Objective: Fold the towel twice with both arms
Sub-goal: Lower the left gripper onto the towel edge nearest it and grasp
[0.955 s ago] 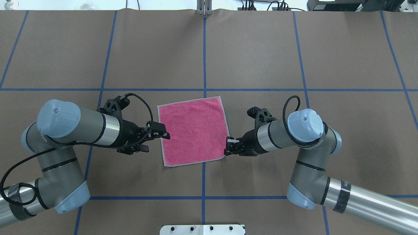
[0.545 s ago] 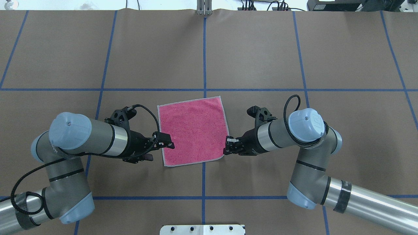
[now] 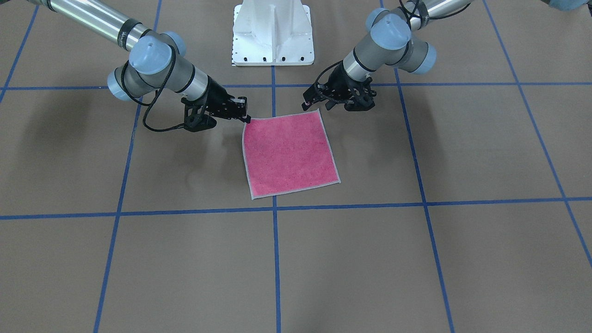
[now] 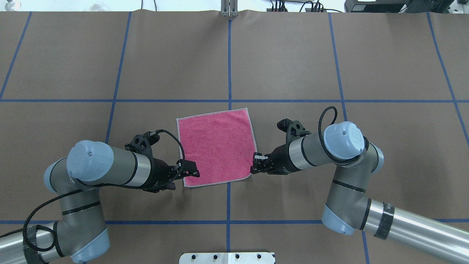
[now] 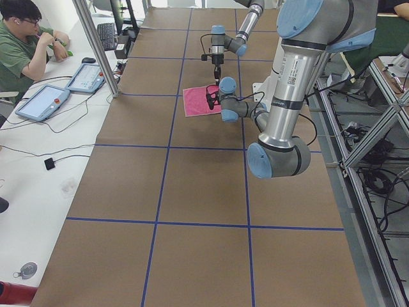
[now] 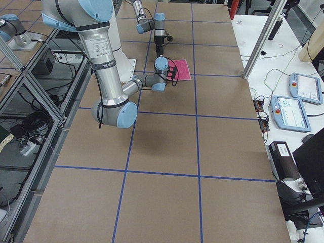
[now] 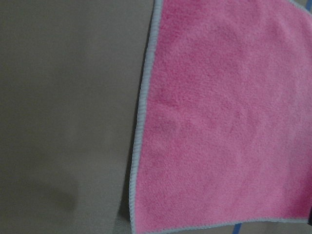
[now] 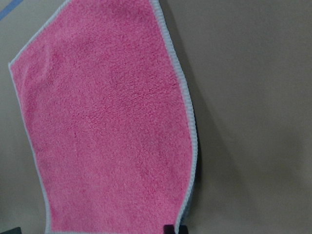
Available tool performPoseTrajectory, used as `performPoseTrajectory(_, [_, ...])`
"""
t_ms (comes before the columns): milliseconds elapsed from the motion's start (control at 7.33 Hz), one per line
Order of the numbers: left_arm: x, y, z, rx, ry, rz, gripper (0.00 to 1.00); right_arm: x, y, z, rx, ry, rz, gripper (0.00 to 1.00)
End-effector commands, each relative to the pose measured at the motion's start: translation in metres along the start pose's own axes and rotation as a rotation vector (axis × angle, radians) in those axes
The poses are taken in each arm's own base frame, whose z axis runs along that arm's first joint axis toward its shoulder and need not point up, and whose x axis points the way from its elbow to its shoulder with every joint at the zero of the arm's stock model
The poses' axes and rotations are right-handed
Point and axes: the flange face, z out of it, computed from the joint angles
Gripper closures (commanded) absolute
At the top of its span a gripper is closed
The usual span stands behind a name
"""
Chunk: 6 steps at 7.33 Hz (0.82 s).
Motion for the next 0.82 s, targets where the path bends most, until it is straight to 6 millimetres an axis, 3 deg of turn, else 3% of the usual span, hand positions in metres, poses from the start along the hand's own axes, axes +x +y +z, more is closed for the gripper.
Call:
performPoseTrajectory(0, [0.0021,-0.001,0.0064,0.001,-0.004,-0.001,0.26,0.0005,-0.0007,-0.0009,0.001,0.0,0.0,1.0])
performPoseTrajectory(409, [-0.0016,-0.0039,0.0096,0.004,-0.014,-0.005,0.33,-0.0002,0.0005,-0.001,0.0,-0.002,-0.001,1.0])
performPoseTrajectory(682, [-0.0017,-0.003,0.0101,0.003,-0.014,-0.004,0.51,-0.0002,-0.0003,-0.0015,0.001,-0.003,-0.001,1.0])
